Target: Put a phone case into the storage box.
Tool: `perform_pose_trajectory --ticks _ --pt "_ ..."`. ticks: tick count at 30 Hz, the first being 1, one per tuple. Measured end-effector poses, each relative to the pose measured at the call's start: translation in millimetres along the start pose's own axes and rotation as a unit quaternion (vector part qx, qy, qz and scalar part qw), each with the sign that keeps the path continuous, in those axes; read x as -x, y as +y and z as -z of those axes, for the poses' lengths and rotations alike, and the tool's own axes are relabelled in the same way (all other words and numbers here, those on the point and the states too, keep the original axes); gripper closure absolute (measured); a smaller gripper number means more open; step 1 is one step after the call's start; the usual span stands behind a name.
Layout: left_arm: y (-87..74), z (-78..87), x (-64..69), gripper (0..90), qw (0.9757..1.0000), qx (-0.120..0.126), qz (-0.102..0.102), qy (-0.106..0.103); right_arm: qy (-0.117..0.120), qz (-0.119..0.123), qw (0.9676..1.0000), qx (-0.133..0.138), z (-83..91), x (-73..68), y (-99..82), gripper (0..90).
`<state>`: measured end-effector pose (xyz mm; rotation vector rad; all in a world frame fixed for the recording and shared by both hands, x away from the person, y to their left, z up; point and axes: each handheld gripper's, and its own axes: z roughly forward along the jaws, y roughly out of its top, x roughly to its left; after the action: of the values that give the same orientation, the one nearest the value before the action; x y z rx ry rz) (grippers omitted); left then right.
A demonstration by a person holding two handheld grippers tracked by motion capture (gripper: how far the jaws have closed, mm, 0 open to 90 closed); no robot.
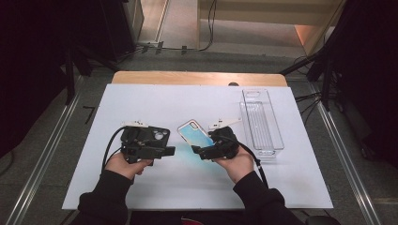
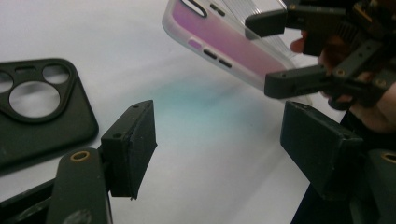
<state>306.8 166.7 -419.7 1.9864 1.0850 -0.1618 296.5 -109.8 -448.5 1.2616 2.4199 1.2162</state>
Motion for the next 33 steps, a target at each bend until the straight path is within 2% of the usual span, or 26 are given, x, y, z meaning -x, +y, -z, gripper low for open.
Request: perform_pose_trajectory --ticks 2,5,11,15,19,22,30,33 --pt "4.6 -0.5 0.4 27.1 1.0000 0.002 0.001 0.001 -0.009 -0.002 0.9999 0.007 1.6 -3.7 -1.3 14.7" --pt "11.1 -2.9 0.8 27.1 1.0000 0.006 0.006 0.001 -0.005 -0.014 0.9997 0.019 1.4 -6.8 -3.5 14.7" --pt "18.8 -8.4 -0.5 27.1 0.9997 0.011 0.011 0.020 -0.007 -0.027 0.9991 0.031 -3.3 -12.7 -5.6 14.7" --pt "23.5 -13.4 0.5 27.1 0.9993 0.014 0.012 0.031 -0.001 -0.039 0.9980 0.050 -4.3 -16.2 -4.8 14.7" --pt "29.5 -17.6 1.1 27.1 0.9990 0.023 0.016 0.034 0.006 -0.051 0.9967 0.062 -6.9 -18.8 -4.5 14.7" --pt "33.7 -22.2 0.0 27.2 0.9985 0.023 0.015 0.047 0.011 -0.058 0.9959 0.068 -8.4 -20.7 -4.5 14.7" --pt "36.7 -33.6 -1.5 27.3 0.9984 0.024 0.024 0.045 0.031 -0.089 0.9918 0.086 -10.6 -22.8 -5.7 14.7" --pt "38.3 -37.9 -1.9 30.1 0.9982 0.028 0.035 0.038 0.038 -0.100 0.9894 0.099 -10.3 -24.3 -5.9 14.7"
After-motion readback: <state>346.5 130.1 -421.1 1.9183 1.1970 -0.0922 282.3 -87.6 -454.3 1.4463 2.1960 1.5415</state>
